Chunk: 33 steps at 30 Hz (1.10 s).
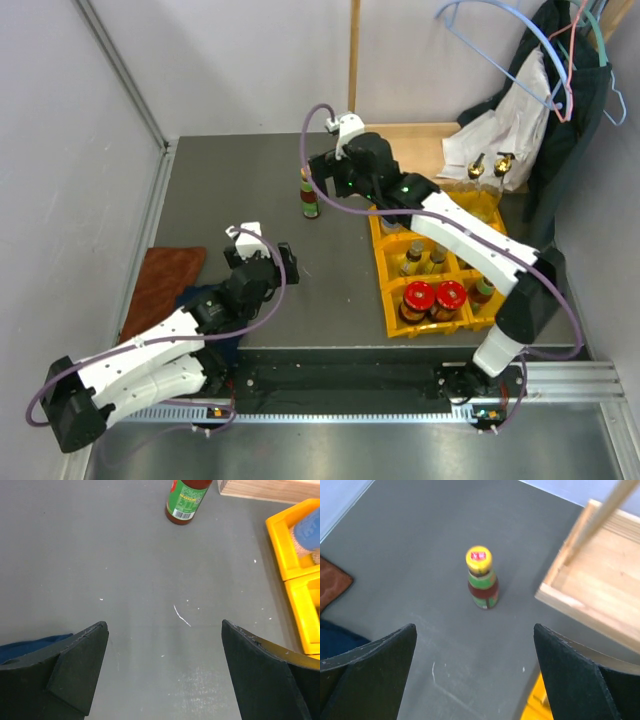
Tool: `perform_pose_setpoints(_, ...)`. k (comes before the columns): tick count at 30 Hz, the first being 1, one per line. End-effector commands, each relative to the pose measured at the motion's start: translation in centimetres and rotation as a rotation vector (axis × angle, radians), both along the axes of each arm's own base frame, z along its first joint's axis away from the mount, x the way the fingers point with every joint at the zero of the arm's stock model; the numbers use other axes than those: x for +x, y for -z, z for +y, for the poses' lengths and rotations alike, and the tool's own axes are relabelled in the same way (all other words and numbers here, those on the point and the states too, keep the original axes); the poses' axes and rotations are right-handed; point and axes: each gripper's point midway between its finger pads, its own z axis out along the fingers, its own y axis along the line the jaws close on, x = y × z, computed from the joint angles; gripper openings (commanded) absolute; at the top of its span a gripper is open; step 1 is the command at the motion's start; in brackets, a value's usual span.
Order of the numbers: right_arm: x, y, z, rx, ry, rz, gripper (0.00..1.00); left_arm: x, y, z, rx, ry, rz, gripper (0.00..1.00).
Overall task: Organize the condiment bottles
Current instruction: Pick up the bottle from the center of the board.
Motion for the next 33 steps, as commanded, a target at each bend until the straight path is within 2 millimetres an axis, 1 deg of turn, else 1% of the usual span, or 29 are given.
perform_pose_setpoints(1,2.3,-2.9,3.7,0.039,-0.084,-0.111,0.99,-0.3,-0.2,0.3,-0.045,0.000,-0.005,0.99)
perform_pose_setpoints(2,2.7,-2.8,4.0,0.039,-0.084,-0.117,0.99,-0.4,-0.2,0.4,-0.046,0.000,-0.006,0.99)
perform_pose_setpoints(3,3.3,-1.6,4.6,0.020,-0.087,-0.106,0.99,-0.5,0.1,0.5,-0.037,0.000,0.002,0.99)
perform_pose_setpoints(4,3.8,-2.0,5.0,0.027,-0.084,-0.118,0.99,-0.6,0.2,0.6,-0.034,-0.003,0.004,0.99)
perform_pose_setpoints(5,4.2,-1.7,5.2,0.024,-0.077,-0.120,0.99,-0.6,0.2,0.7,-0.036,-0.003,0.003,0.99)
perform_pose_setpoints(6,4.8,-0.8,5.7,0.016,-0.076,-0.117,0.99,-0.6,0.3,0.8,-0.030,-0.007,0.006,0.99)
perform_pose_setpoints(7,5.3,-1.1,6.1,0.022,-0.077,-0.125,0.99,-0.6,0.3,0.9,-0.026,-0.009,0.004,0.99)
perform_pose_setpoints(9,5.9,-0.7,6.5,0.016,-0.069,-0.126,0.99,-0.5,0.3,1.0,-0.023,-0.013,0.003,0.99)
perform_pose_setpoints(10,6.4,0.6,7.0,0.002,-0.067,-0.109,0.99,-0.5,0.3,1.0,-0.021,-0.013,0.004,0.99)
perform_pose_setpoints(11,6.8,0.4,7.2,0.006,-0.059,-0.115,0.99,-0.5,0.2,1.1,-0.021,-0.014,0.002,0.99)
perform_pose_setpoints(13,7.4,1.3,7.8,0.002,-0.057,-0.105,0.99,-0.5,0.2,1.1,-0.021,-0.014,0.002,0.99)
perform_pose_setpoints(15,7.8,2.1,8.1,-0.002,-0.050,-0.095,0.99,-0.4,0.3,1.1,-0.018,-0.016,0.003,0.99)
perform_pose_setpoints(16,8.1,2.2,8.2,0.001,-0.043,-0.096,0.99,-0.4,0.3,1.1,-0.016,-0.014,0.003,0.99)
perform_pose_setpoints(17,8.3,3.0,8.3,-0.012,-0.036,-0.087,0.99,-0.4,0.4,1.2,-0.013,-0.015,0.006,0.99)
perform_pose_setpoints(20,8.9,4.1,8.2,-0.021,-0.012,-0.076,0.99,-0.4,0.3,1.1,-0.017,-0.014,0.005,0.99)
perform_pose_setpoints(22,9.1,4.5,8.3,-0.021,0.000,-0.069,0.99,-0.3,0.4,1.1,-0.018,-0.013,0.007,0.99)
perform_pose_setpoints(23,9.3,5.3,8.3,-0.031,0.008,-0.056,0.98,-0.3,0.4,1.1,-0.021,-0.014,0.006,0.99)
perform_pose_setpoints(25,9.7,5.4,8.3,-0.030,0.017,-0.052,0.96,-0.3,0.4,1.0,-0.023,-0.010,0.008,0.99)
perform_pose_setpoints(26,9.8,6.4,8.3,-0.042,0.019,-0.033,0.94,-0.3,0.5,1.0,-0.020,-0.010,0.010,0.99)
perform_pose_setpoints(29,10.1,6.8,8.4,-0.044,0.018,-0.021,0.88,-0.3,0.5,1.1,-0.025,-0.012,0.011,0.99)
perform_pose_setpoints(30,10.1,7.1,8.6,-0.046,0.014,-0.015,0.84,-0.3,0.5,1.1,-0.022,-0.012,0.010,0.99)
perform_pose_setpoints(33,10.1,7.5,8.8,-0.049,0.007,-0.005,0.77,-0.3,0.4,1.2,-0.025,-0.014,0.009,0.99)
